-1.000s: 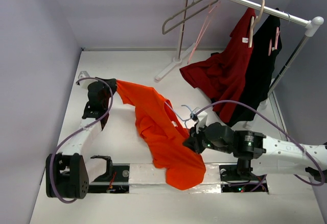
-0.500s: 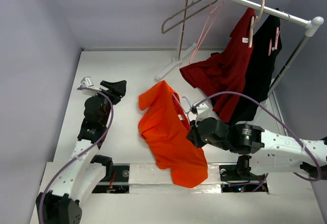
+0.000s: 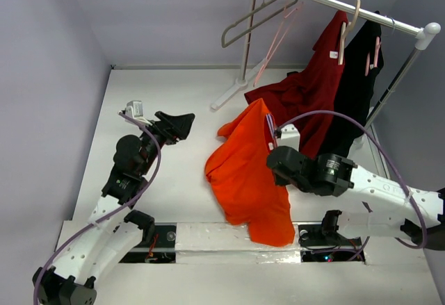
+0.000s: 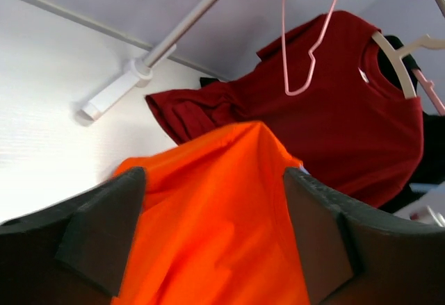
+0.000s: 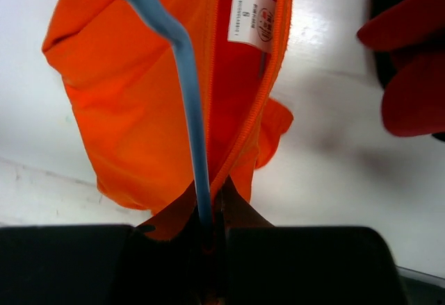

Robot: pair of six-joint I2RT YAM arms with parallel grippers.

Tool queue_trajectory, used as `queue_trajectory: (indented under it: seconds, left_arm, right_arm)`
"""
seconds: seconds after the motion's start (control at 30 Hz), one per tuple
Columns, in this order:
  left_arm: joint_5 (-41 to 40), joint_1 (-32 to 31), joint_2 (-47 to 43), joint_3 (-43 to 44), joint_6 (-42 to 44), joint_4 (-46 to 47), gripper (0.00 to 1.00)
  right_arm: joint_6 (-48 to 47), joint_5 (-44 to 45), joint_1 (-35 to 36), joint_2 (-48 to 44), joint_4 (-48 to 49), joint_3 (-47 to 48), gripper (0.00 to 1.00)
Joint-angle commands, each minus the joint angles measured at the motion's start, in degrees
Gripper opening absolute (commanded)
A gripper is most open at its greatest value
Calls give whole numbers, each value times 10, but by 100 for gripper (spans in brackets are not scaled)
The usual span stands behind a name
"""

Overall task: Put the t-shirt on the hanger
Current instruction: Place the hanger at the clothesline.

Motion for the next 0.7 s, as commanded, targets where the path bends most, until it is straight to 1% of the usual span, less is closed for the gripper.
queue_trajectory:
  seconds: [0.0,0.03,0.07,0.1,0.13,0.27,0.33,0.37,0.5,0.6,0.67]
  left_arm:
    - [39,-3,-6,19,28,12,79]
    - [41,-8,-8,13,28,19,80]
    - [42,-8,-9,10,28,21,86]
    - [45,-8,-9,8,30,18,87]
    - [47,-8,-10,10,32,15,97]
    - [41,-13,-19,19,46,-3,99]
    - [39,-13,-26,13,46,9,99]
    - [42,-13,-25,7,47,14,99]
    - [54,-13,-14,5,52,20,99]
    - [47,-13,-27,-9,52,29,99]
    - [39,-13,-37,-26,51,36,99]
  right_arm:
    - [-24,37,-46,18,23,53,0]
    - [-28,45,-54,26,23,62,0]
    - [-34,55,-66,34,21,72,0]
    - [-41,55,-78,40,22,90,0]
    - [-48,56,-103,50,23,98,0]
    - [-85,53,-155,53,65,131,0]
    - [-104,43,-181,55,83,155,0]
    - [-115,39,-213,68,84,164,0]
    - [-146,10,-280,97,103,198,0]
    - [-162,-1,-325,112,119,219,0]
    - [-171,-15,-341,119,136,231,0]
